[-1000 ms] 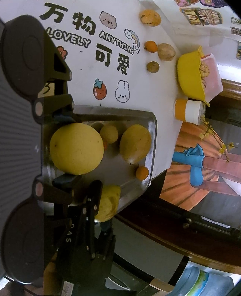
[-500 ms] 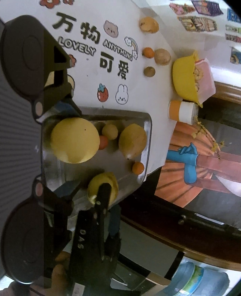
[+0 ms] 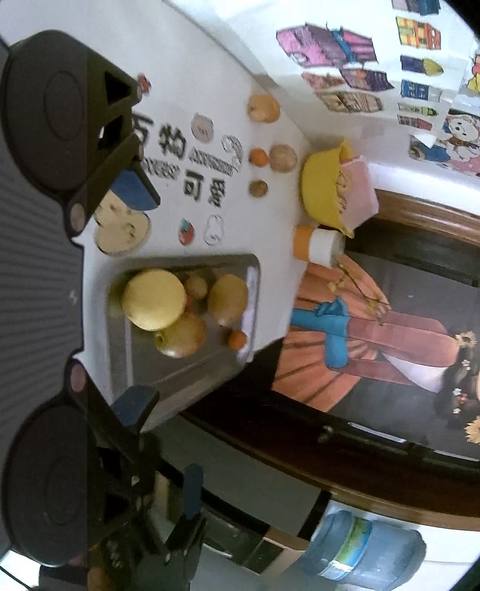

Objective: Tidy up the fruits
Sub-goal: 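Lower the grapefruit and pear onto the tray and open both tools, then withdraw both tools from the tray toward the remaining fruits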

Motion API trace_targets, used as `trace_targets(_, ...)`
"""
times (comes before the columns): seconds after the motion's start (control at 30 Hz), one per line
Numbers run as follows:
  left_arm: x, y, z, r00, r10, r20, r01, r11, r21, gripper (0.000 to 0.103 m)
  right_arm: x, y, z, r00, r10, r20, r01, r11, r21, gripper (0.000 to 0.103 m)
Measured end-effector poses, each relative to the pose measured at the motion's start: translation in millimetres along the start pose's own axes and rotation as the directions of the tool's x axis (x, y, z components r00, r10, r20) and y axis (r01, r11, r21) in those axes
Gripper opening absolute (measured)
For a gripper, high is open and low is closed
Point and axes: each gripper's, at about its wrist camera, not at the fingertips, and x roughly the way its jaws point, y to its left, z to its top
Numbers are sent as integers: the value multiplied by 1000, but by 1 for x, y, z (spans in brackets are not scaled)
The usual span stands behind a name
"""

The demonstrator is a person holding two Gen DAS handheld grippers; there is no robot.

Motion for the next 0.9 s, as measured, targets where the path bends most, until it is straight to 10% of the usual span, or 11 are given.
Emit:
trace_targets(0.4,-66,52,46,983,163,-88,-158,985,70,102,-30,87,46,963,148,-225,-176,979,-106,102)
trace_targets(0.73,-75,87,124,958,256,133,-261,965,26,103,-28,102,173,977,200,78,-184,967,-177,102)
trace_targets(0.9,-38,96,140,939,277,203,-292,955,47,103,16,70,206,962,217,164,-218,976,-16,102)
